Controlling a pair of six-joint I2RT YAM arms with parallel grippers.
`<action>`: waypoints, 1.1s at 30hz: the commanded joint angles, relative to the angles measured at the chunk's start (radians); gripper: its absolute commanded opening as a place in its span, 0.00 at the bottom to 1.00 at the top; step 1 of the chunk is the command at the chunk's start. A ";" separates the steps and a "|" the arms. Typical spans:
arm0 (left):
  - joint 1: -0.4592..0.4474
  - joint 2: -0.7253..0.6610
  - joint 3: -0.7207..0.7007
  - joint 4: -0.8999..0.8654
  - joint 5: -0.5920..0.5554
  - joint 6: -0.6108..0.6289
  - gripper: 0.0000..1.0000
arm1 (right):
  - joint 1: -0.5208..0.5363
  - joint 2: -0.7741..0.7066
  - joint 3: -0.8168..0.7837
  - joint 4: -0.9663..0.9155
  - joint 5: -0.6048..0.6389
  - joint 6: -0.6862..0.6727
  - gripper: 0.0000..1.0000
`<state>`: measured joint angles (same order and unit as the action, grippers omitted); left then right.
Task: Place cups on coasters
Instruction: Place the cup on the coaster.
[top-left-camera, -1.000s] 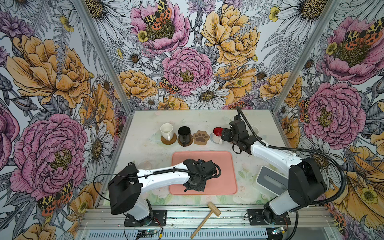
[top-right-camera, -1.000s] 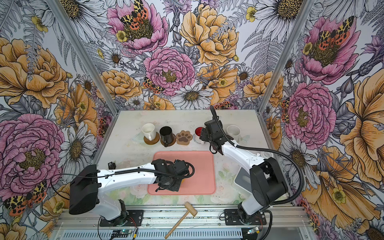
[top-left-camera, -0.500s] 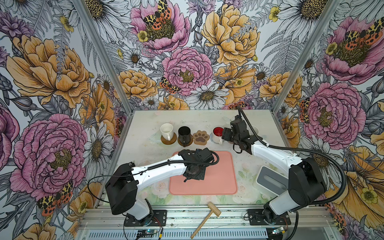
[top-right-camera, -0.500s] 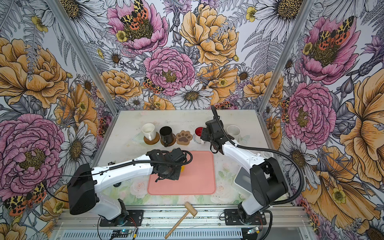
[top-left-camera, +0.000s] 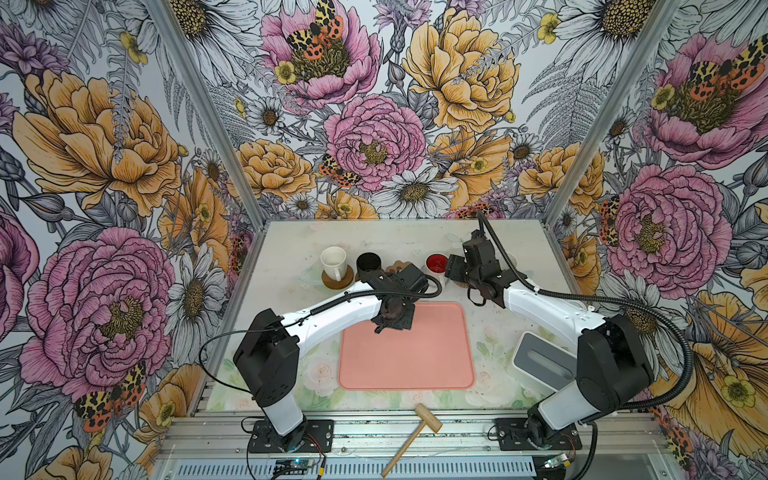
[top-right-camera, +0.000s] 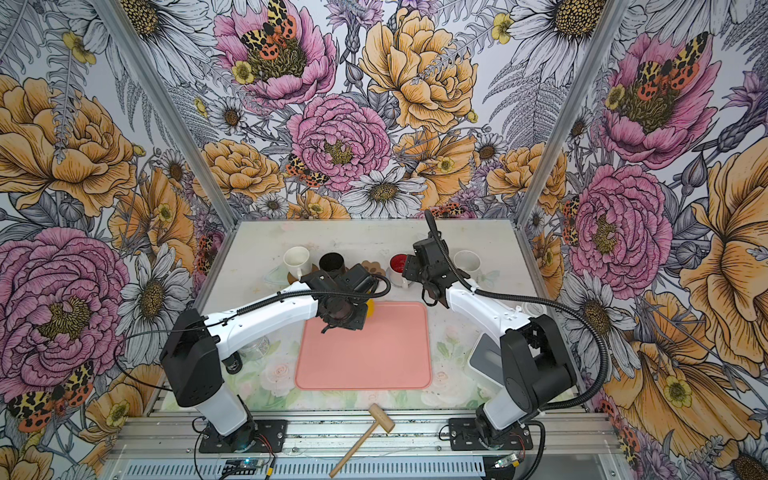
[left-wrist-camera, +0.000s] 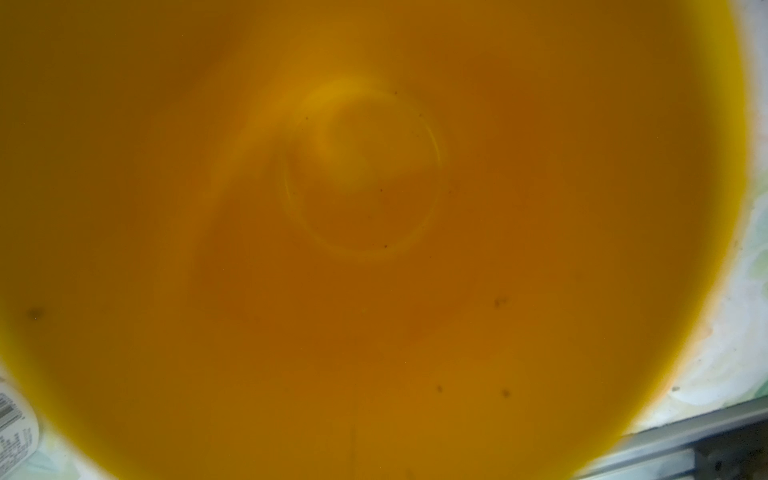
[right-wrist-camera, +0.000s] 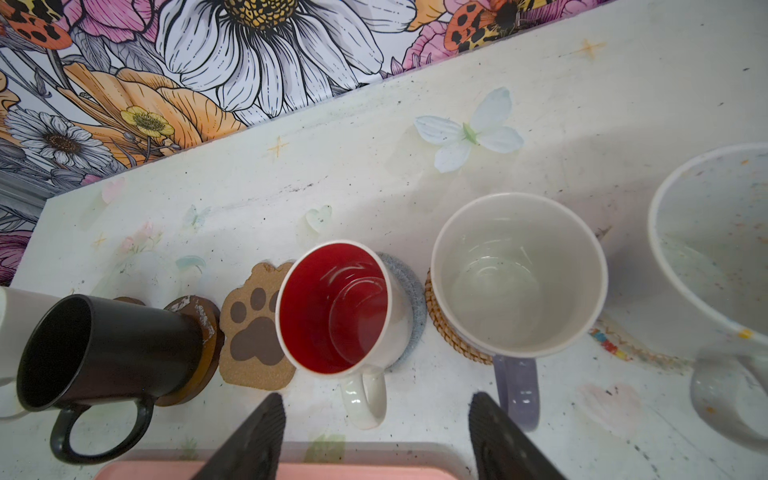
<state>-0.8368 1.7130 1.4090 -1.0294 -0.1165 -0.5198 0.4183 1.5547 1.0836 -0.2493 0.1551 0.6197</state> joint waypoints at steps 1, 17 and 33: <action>0.032 0.030 0.098 0.042 -0.046 0.073 0.00 | -0.012 0.009 0.022 0.017 -0.010 -0.013 0.72; 0.132 0.248 0.330 0.042 -0.002 0.124 0.00 | -0.092 -0.053 -0.061 0.026 -0.029 -0.012 0.72; 0.184 0.351 0.430 0.041 -0.015 0.158 0.00 | -0.145 -0.086 -0.118 0.057 -0.065 0.000 0.72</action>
<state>-0.6739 2.0651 1.7939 -1.0283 -0.1150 -0.3817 0.2806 1.4998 0.9821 -0.2260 0.0990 0.6132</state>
